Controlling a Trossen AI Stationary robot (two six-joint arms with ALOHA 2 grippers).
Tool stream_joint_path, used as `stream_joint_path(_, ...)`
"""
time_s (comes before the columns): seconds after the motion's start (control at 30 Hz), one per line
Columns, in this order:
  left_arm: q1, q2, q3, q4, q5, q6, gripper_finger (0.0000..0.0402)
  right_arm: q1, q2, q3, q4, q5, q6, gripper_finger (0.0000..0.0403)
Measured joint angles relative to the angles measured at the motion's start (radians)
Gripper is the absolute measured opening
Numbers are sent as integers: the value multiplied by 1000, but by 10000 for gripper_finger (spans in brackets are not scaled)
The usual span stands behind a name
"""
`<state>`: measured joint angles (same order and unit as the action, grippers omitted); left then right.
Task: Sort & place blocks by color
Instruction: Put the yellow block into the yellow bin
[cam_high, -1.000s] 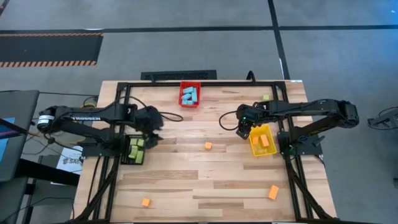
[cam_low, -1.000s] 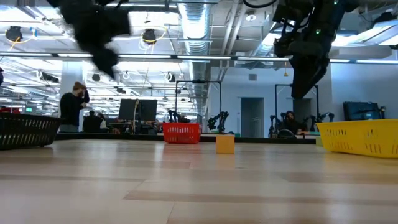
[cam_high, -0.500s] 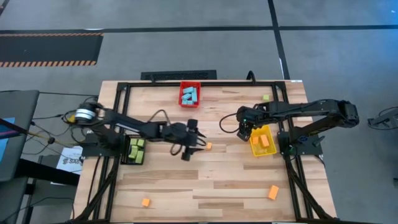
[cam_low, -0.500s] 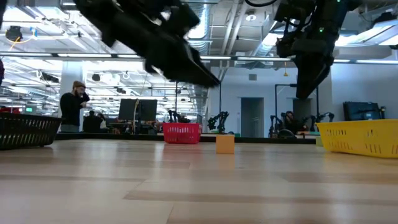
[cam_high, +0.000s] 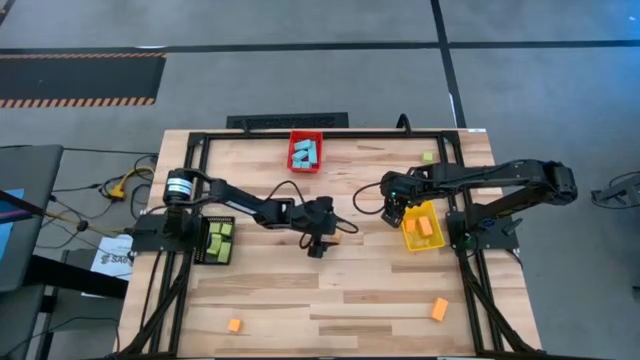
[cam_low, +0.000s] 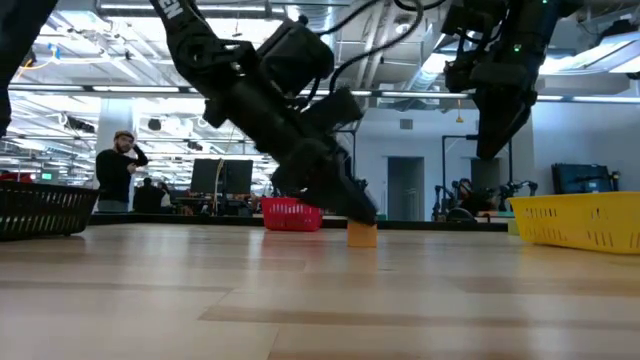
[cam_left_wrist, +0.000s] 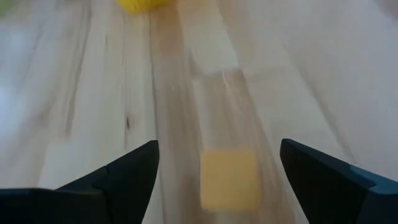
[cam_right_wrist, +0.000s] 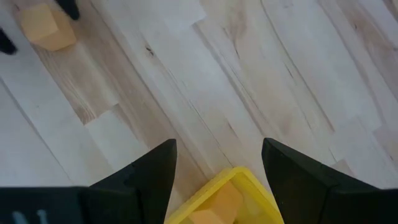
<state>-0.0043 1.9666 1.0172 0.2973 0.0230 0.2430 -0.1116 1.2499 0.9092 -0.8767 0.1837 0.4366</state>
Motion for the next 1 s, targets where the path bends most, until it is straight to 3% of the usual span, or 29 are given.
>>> stream_joint_path(0.37, 9, 49, -2, 3, 51, -28, 307, -2, 0, 0, 42, 1, -4, 260)
stream_joint_path(0.53, 8, 63, -1, 15, 59, -28, 238, -2, 0, 0, 44, 1, -4, 260)
stream_joint_path(0.77, 10, 44, -2, 4, 33, -19, 101, -2, 0, 0, 71, 1, -33, 260)
stream_joint_path(0.87, 18, -12, -3, -69, 25, -19, 98, 16, 0, 0, 117, 2, -114, 260)
stream_joint_path(1.0, 53, -170, -36, -177, 123, -19, 98, 80, 0, 0, 225, 1, -287, 260)
